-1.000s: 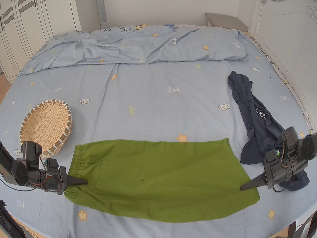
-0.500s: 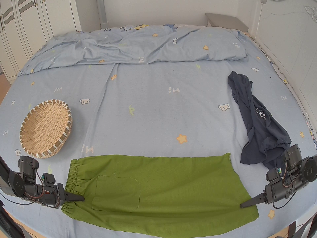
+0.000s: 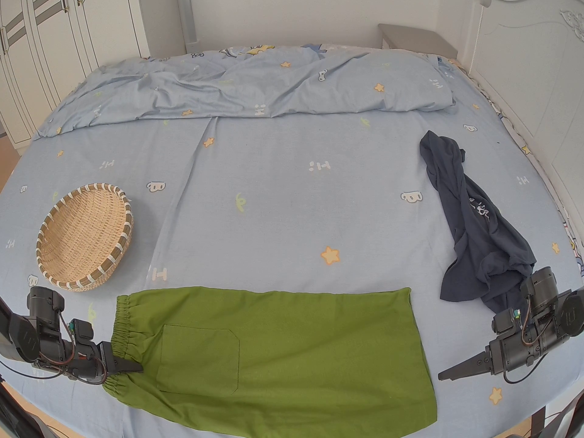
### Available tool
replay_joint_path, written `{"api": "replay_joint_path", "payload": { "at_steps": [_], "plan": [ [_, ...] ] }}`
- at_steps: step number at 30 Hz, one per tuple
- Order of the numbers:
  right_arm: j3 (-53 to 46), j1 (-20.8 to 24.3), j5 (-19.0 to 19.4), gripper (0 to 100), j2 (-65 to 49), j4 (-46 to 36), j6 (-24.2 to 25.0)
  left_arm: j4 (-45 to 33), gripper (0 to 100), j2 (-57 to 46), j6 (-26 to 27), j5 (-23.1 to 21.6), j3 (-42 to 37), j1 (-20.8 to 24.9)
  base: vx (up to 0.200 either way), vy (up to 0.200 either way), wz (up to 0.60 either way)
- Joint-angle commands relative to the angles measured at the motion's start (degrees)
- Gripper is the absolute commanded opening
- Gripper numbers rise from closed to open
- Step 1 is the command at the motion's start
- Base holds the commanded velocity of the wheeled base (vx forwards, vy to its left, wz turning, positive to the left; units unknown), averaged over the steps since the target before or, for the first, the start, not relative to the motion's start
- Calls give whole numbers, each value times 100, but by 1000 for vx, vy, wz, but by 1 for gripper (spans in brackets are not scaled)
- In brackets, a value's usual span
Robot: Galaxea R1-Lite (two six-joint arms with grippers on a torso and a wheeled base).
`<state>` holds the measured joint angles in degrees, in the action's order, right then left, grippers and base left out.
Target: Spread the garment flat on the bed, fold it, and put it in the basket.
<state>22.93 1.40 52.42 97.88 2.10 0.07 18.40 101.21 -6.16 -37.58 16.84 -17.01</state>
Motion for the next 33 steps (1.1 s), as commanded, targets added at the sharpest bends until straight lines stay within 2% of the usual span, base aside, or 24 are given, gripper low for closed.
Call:
{"api": "replay_joint_path", "payload": {
  "at_steps": [1, 2, 6, 7, 8, 12, 16, 19, 21, 22, 23, 24, 25, 26, 28, 29, 30, 33],
  "plan": [
    [256, -202, -241, 100, -893, -25, 72, -767, 0, -1182, 9, 199, 320, -198, 0, 0, 0],
    [291, -184, -285, 100, -999, -34, 81, -908, 0, -1288, 9, 199, 391, -207, 0, 0, 0],
    [818, -61, -601, 100, -1649, -210, 582, -2437, 0, -2158, 0, 190, 1296, -259, 0, 0, 0],
    [836, -52, -610, 100, -1667, -210, 599, -2490, 0, -2184, 0, 190, 1331, -259, 0, 0, 0],
    [1082, 53, -663, 100, -1851, -262, 889, -3009, 0, -2395, 27, 172, 1586, -224, 0, 0, 0],
    [1451, 132, -786, 100, -1948, -306, 1162, -3325, 0, -2606, 27, 199, 1832, -180, 0, 0, 0],
    [1609, 132, -918, 100, -1939, -412, 1188, -3413, 0, -2632, 27, 234, 2061, -119, 0, 0, 0],
    [1618, 123, -953, 100, -1948, -429, 1188, -3808, 0, -2799, 9, 462, 2386, 417, 0, 0, 0],
    [1627, 97, -962, 100, -1957, -429, 1188, -4300, 0, -2834, -35, 691, 2781, 962, 0, 0, 0],
    [1627, 97, -962, 100, -1957, -429, 1188, -4300, 0, -2834, -35, 691, 2781, 962, 0, 0, 0],
    [1627, 97, -962, 100, -2027, -438, 1197, -4696, 0, -2817, -263, 858, 3159, 1560, 0, 0, 0],
    [1627, 88, -962, 100, -2124, -456, 1197, -4837, 0, -2808, -545, 937, 3379, 1912, 0, 0, 0],
    [1627, 88, -962, 100, -2168, -482, 1197, -4863, 0, -2808, -720, 981, 3458, 2105, 0, 0, 0],
    [1644, 97, -962, 100, -2256, -552, 1197, -4863, 0, -2791, -1160, 1104, 3651, 2553, 0, 0, 0],
    [1688, 115, -962, 100, -2282, -632, 1197, -4837, 0, -2729, -1538, 1289, 3792, 2993, 0, 0, 0],
    [1697, 115, -962, 100, -2282, -640, 1197, -4837, 0, -2729, -1564, 1315, 3801, 3028, 0, 0, 0],
    [1732, 123, -962, 100, -2335, -728, 1197, -4828, 0, -2615, -1713, 1614, 3871, 3494, 0, 0, 0],
    [1776, 123, -962, 100, -2387, -790, 1197, -4766, 0, -2492, -1740, 2053, 3898, 4056, 0, 0, 0]
  ]
}}
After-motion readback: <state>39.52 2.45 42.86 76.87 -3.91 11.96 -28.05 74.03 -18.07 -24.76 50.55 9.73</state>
